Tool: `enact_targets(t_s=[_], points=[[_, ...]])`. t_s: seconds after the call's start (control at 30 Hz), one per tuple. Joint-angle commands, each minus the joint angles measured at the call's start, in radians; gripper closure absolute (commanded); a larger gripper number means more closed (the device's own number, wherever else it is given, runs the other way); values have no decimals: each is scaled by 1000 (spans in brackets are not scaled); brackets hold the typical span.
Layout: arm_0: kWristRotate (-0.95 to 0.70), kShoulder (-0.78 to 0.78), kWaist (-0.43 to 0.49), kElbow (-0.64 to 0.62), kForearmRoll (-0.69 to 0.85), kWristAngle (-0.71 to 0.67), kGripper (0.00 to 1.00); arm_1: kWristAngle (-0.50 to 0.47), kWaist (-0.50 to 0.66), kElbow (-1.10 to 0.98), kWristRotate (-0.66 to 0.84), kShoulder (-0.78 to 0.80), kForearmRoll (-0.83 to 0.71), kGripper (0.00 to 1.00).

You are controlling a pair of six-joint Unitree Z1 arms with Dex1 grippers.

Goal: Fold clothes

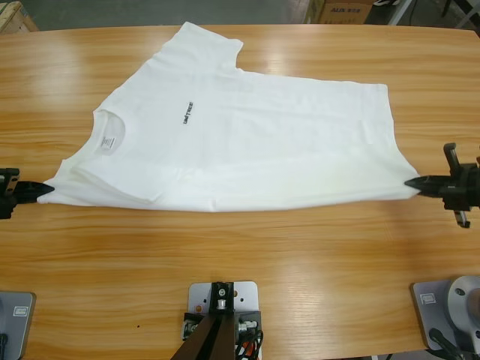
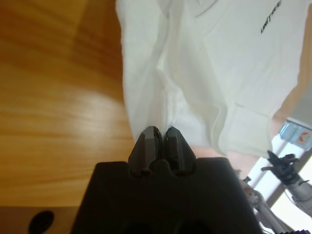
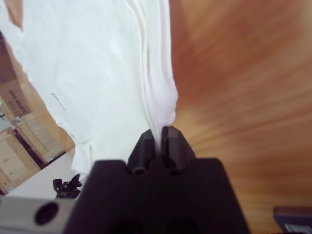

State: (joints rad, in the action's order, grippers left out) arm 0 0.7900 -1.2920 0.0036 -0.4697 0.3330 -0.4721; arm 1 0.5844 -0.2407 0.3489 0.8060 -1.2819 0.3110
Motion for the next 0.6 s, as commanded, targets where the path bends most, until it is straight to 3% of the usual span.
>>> enact_targets(t_s=[0.03, 0.6], points=[[87, 67, -28, 25, 87, 23, 1000, -18, 4, 31, 31, -17, 110, 1000], [121, -88, -12, 33, 95, 34, 1000, -113, 84, 103, 91, -148, 186, 1000]])
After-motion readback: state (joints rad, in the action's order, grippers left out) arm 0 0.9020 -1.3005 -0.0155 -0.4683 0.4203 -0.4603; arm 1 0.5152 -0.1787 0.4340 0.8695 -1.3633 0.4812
